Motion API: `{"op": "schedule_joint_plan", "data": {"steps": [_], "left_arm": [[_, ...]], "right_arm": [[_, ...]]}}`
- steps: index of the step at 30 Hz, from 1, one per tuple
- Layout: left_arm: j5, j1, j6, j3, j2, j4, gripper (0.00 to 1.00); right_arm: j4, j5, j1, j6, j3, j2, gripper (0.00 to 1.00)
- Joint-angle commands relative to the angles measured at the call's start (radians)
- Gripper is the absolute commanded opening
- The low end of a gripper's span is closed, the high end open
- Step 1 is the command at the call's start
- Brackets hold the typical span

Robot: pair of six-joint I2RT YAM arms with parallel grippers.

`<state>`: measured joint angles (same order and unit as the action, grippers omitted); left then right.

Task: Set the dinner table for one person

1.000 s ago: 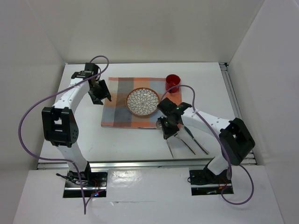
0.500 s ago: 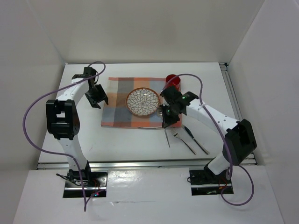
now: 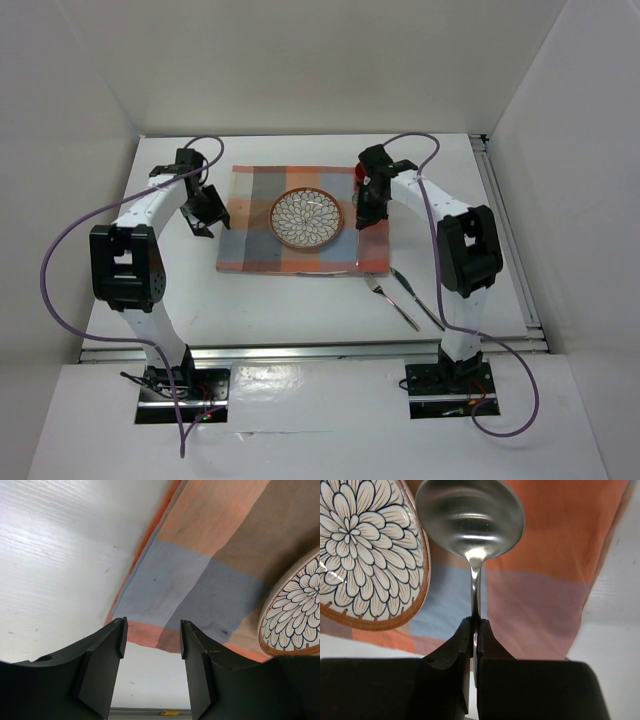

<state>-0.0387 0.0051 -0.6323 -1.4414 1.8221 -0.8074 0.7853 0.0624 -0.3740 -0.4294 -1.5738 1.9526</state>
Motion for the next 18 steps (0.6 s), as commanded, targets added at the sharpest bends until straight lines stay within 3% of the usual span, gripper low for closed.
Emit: {"op": "schedule_joint_plan", "data": {"steps": [1, 12, 18], "left_arm": [[0.000, 0.001, 0.016, 0.007, -0.047, 0.005, 0.62], [0.010, 0.001, 0.025, 0.007, -0.066, -0.004, 0.62], [0.010, 0.001, 0.025, 0.007, -0.075, -0.004, 0.62]], "right_arm": [[-0.043, -0.015, 0.020, -0.011, -0.066, 0.032, 0.00], [-0.090, -0.045, 0.020, -0.002, -0.046, 0.101, 0.00], [-0.109, -0.022, 0.020, 0.009, -0.023, 0.101, 0.15]]}}
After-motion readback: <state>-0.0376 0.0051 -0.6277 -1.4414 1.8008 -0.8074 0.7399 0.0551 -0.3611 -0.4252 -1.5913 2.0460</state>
